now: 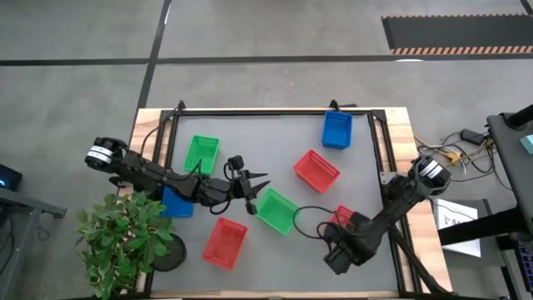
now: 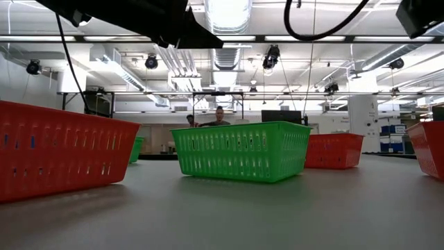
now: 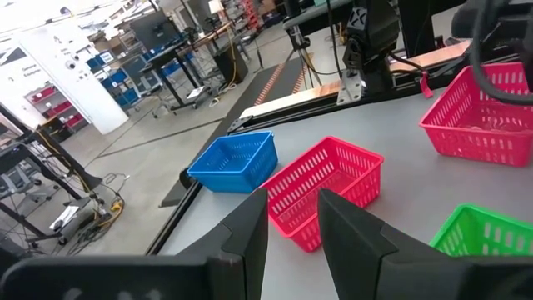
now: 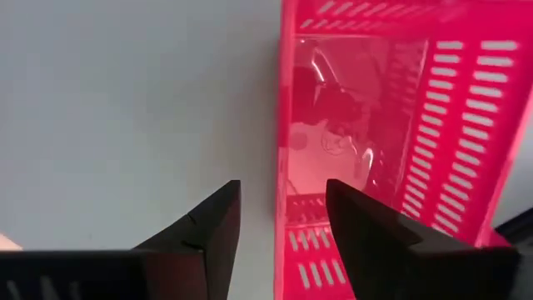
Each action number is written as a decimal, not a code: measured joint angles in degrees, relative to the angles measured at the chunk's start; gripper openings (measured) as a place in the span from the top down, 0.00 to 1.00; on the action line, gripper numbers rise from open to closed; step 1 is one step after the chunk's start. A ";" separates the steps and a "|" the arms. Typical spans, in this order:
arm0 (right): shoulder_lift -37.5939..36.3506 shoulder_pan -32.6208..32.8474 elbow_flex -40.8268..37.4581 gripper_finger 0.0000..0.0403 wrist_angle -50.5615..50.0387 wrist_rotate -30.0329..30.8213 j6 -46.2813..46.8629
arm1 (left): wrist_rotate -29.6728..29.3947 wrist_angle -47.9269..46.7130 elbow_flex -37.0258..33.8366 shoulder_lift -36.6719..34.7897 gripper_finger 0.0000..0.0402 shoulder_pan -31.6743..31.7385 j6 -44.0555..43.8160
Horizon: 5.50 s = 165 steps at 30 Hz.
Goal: Stack baskets by color
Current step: Stack the bottom right red basket on the top right red basket, then stack the right green basket on the stacked green baskets
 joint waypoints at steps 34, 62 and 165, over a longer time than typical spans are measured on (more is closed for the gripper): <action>-4.24 -10.22 19.64 0.97 -18.34 11.12 -16.35 | 0.02 17.15 -0.02 -0.13 0.78 0.66 9.94; -3.65 -38.70 25.49 0.97 -14.44 12.96 -27.90 | -5.45 21.27 -2.18 -3.50 0.78 0.37 20.02; -31.25 -28.80 -32.90 0.92 62.40 19.48 -67.31 | -8.26 17.06 -2.29 -3.65 0.78 0.37 15.61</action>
